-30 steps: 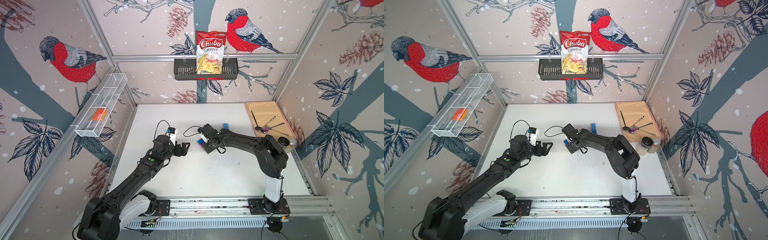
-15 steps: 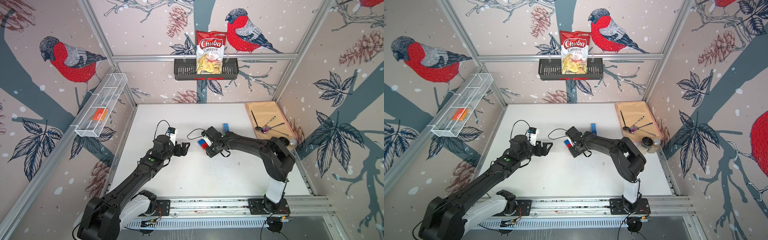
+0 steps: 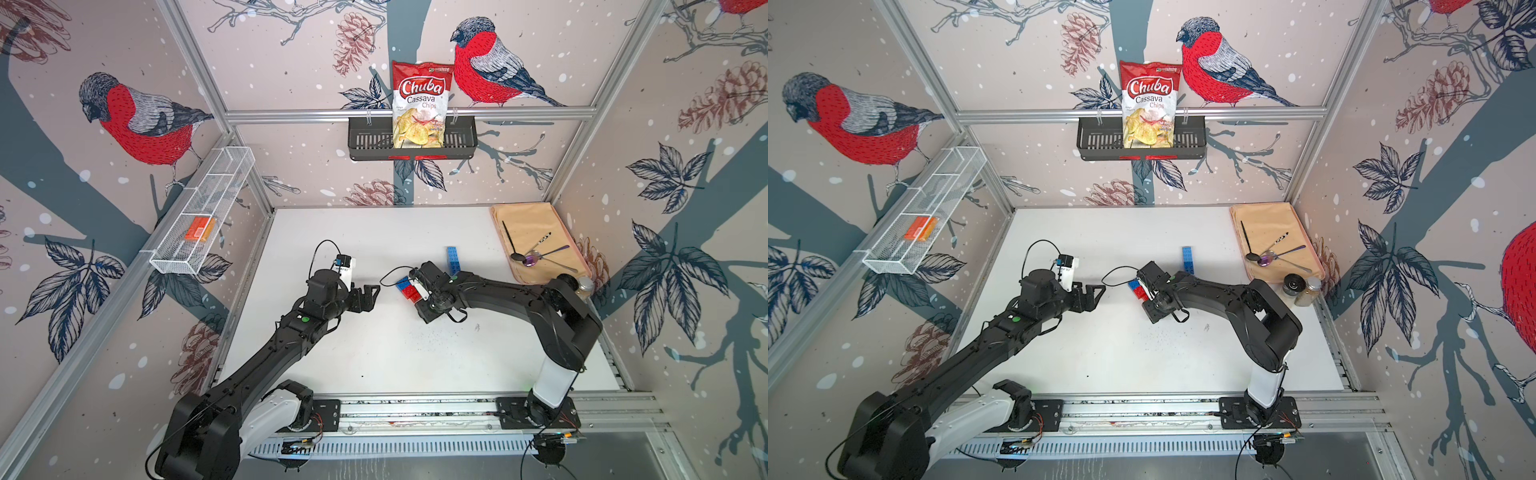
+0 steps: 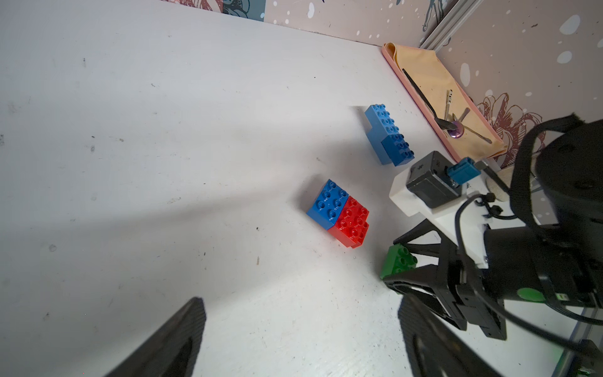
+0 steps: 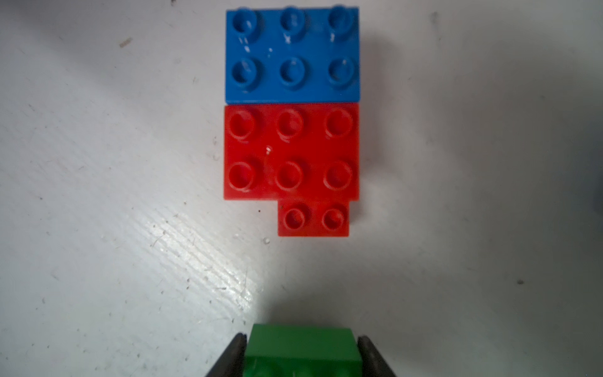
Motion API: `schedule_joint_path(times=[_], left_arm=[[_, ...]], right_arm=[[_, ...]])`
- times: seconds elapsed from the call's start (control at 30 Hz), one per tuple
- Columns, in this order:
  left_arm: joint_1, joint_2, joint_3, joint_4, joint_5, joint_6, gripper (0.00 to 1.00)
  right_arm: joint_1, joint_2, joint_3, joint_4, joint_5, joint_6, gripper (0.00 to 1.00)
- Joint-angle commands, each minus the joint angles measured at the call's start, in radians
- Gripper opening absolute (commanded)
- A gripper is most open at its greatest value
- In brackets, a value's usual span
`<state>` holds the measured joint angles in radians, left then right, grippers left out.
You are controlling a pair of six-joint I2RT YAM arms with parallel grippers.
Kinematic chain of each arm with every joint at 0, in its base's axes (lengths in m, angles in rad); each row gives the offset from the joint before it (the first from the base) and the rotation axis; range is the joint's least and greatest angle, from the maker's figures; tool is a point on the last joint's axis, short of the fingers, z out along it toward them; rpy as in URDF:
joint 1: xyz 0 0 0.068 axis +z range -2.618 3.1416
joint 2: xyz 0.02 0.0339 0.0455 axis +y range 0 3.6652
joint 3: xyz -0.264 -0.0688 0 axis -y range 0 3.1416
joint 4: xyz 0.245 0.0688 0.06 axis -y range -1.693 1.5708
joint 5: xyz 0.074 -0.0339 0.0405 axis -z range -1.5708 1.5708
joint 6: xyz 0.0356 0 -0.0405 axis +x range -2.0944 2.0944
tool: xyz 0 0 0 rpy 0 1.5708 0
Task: Assemble a rectangle with lego
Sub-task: Place the lego brick at the center of the board, then pick up the lego brick from the center of the board.
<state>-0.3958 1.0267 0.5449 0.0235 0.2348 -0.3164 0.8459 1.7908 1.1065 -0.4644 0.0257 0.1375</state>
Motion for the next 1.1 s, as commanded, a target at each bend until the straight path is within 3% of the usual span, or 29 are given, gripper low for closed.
schedule_joint_path(times=[0.0, 0.33, 0.77, 1.07], left_arm=[[0.001, -0.001, 0.006, 0.033, 0.005, 0.007, 0.92], [0.0, 0.008, 0.01, 0.035, 0.007, 0.009, 0.93], [0.001, 0.01, 0.009, 0.034, 0.006, 0.008, 0.92], [0.001, 0.01, 0.01, 0.036, 0.006, 0.005, 0.92]], right_arm=[[0.001, -0.014, -0.003, 0.028, 0.032, 0.007, 0.65], [-0.001, -0.086, -0.058, 0.033, 0.043, 0.03, 0.68], [0.015, -0.037, -0.061, 0.067, 0.045, 0.064, 0.67], [0.018, -0.025, -0.051, 0.063, 0.083, 0.074, 0.57]])
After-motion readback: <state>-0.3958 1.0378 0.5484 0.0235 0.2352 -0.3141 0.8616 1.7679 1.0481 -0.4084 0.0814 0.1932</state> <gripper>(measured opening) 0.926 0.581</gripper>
